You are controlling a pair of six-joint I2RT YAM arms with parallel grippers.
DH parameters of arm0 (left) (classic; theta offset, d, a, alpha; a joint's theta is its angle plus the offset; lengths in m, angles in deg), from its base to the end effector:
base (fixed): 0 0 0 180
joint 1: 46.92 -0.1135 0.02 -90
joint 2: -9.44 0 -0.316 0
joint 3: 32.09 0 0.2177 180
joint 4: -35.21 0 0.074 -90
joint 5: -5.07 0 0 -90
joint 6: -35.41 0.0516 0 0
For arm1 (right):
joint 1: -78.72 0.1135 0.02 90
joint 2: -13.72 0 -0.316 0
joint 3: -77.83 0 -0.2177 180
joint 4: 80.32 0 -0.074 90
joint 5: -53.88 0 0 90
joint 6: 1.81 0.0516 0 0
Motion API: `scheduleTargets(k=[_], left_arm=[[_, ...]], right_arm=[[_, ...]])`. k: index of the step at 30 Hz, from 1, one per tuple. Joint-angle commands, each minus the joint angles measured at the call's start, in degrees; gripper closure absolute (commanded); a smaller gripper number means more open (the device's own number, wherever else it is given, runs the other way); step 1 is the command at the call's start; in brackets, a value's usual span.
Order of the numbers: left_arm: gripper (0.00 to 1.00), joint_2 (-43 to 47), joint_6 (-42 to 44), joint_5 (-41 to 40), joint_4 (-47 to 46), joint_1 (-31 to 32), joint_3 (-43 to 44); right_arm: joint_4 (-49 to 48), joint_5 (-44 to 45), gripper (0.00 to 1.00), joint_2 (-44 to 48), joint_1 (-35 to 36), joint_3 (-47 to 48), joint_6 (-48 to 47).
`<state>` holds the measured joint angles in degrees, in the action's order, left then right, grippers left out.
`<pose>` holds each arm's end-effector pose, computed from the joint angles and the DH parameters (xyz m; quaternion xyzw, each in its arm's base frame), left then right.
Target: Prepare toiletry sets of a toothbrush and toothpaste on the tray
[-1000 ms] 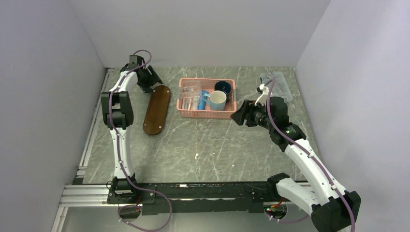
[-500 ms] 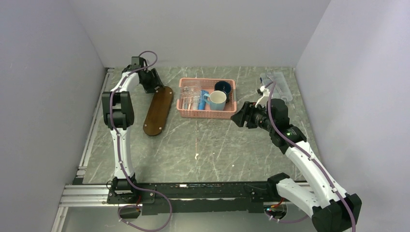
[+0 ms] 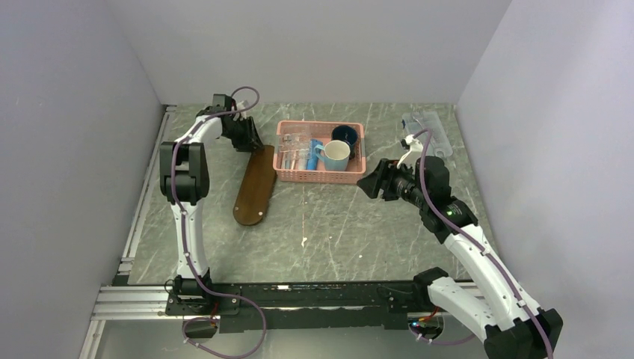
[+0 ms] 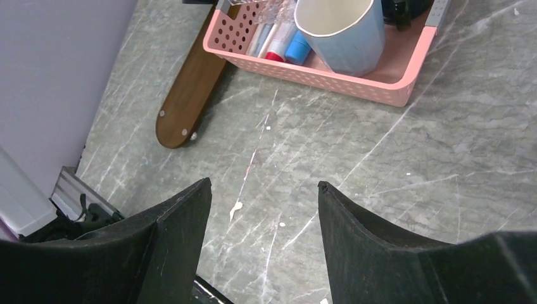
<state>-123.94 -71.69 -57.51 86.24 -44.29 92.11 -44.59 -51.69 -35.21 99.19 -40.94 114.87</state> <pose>0.5098 -0.0472 0.2045 -0.0578 0.9391 -0.2684 0.2068 0.1250 0.0614 0.3489 -0.0294 0.8311 0.3213 0.4531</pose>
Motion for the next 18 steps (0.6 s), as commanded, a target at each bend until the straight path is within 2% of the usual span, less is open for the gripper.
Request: scheduleTargets(k=[1,9,18], left_arm=[[0.58,3.9,5.0,1.5,2.9,0.7,-3.6],[0.68,11.6,4.6,-2.2,1.2,1.1,-15.7],[0.78,23.6,-2.4,-4.9,-6.1,1.3,-33.7]], right_arm=[[-0.5,-1.1,0.35,1.5,0.4,-0.4,1.0],[1.1,-0.8,0.35,4.0,0.5,-1.0,1.3],[4.1,-1.3,0.34,6.0,0.6,-2.1,1.3]])
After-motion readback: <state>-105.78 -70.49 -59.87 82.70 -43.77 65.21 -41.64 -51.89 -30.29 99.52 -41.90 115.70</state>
